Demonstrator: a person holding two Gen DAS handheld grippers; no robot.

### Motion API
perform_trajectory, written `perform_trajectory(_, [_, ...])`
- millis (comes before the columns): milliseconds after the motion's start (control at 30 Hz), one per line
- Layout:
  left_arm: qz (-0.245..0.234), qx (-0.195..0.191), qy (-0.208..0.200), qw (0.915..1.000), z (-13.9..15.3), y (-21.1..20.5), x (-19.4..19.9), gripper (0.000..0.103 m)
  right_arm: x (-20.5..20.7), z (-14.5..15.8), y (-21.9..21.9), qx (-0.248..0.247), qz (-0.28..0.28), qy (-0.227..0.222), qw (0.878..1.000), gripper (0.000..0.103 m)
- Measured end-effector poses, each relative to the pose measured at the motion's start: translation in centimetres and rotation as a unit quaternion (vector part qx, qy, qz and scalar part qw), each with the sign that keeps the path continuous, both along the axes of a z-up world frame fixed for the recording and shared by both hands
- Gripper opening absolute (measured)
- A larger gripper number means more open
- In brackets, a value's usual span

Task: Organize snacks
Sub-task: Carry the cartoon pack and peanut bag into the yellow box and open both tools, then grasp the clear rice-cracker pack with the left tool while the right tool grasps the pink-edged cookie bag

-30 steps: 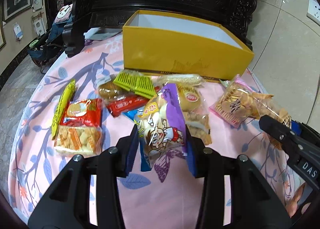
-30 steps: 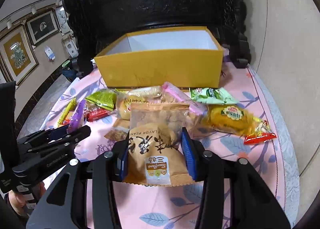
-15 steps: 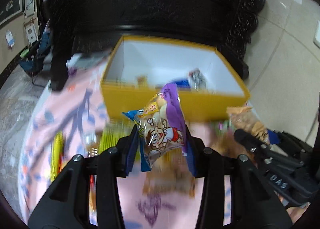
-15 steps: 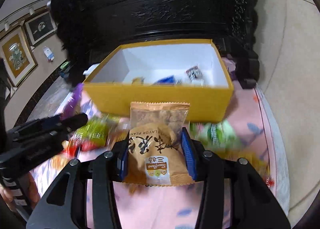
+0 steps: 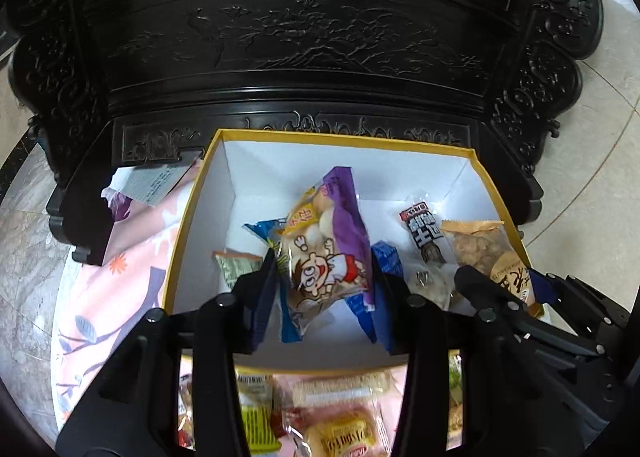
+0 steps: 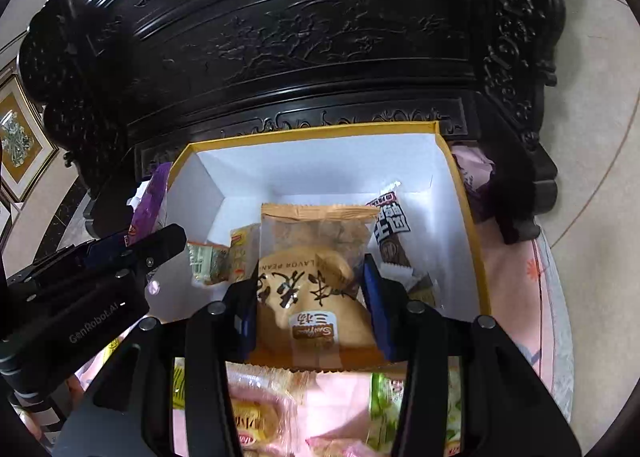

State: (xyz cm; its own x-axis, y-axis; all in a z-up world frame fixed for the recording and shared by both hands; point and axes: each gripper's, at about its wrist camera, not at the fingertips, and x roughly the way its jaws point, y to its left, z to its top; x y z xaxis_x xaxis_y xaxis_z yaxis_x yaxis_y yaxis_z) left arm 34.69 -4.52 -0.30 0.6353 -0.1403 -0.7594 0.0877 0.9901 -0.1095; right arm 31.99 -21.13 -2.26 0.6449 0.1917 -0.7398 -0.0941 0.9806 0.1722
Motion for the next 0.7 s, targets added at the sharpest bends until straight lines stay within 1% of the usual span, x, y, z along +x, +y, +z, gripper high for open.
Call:
perform_trajectory(100, [0.001, 0.003, 0.0, 1.0, -0.1, -0.2, 0.8, 0.043, 1.2, 0.0, 0.0, 0.0, -0.004, -0.001, 1.0, 0.047])
perform_trajectory(133, [0.001, 0.005, 0.001, 1.0, -0.1, -0.2, 1.0, 0.047, 1.8, 0.1, -0.1, -0.001, -0.009, -0.001, 1.0, 0.048])
perform_trajectory(167, [0.003, 0.008, 0.004, 1.0, -0.1, -0.2, 1.5, 0.06, 2.2, 0.2, -0.2, -0.009, -0.019, -0.001, 1.0, 0.054])
perform_trajectory(200, [0.013, 0.016, 0.008, 0.9998, -0.2, 0.0, 1.7, 0.066, 2.5, 0.3, -0.5, -0.015, -0.03, -0.001, 0.999, 0.062])
perform_trajectory(233, [0.024, 0.021, 0.012, 0.9994, -0.2, 0.3, 2.1, 0.081, 2.7, 0.5, -0.9, -0.011, -0.037, -0.004, 0.999, 0.065])
perform_trajectory(267, [0.029, 0.011, 0.011, 0.9995, -0.1, 0.9, 2.5, 0.09, 2.8, 0.7, -1.3, -0.004, -0.034, -0.005, 0.999, 0.066])
perform_trajectory(300, [0.029, -0.003, 0.008, 0.9995, 0.1, 1.4, 2.6, 0.091, 2.8, 0.9, -1.4, -0.006, -0.033, -0.005, 0.999, 0.066])
perform_trajectory(400, [0.041, -0.017, 0.007, 0.999, 0.3, 2.8, 2.4, 0.091, 2.1, 1.3, -2.1, -0.01, -0.027, -0.007, 1.0, 0.066])
perform_trajectory(467, [0.042, -0.022, 0.008, 0.9988, 0.5, 3.5, 1.8, 0.091, 0.5, 1.4, -2.9, 0.001, -0.017, -0.002, 1.0, 0.066])
perform_trajectory(567, [0.039, -0.02, 0.003, 0.999, 0.6, 4.6, -0.6, 0.091, -2.6, 0.7, -3.7, 0.016, 0.003, 0.008, 1.0, 0.068])
perform_trajectory(633, [0.036, -0.018, 0.001, 0.9992, 0.2, 5.1, -2.6, 0.091, -5.2, -0.6, -3.9, 0.021, 0.018, 0.016, 0.999, 0.069])
perform_trajectory(700, [0.034, -0.019, 0.006, 0.9992, -0.7, 6.0, -5.3, 0.091, -7.9, -2.2, -4.4, 0.015, 0.014, 0.017, 1.0, 0.07])
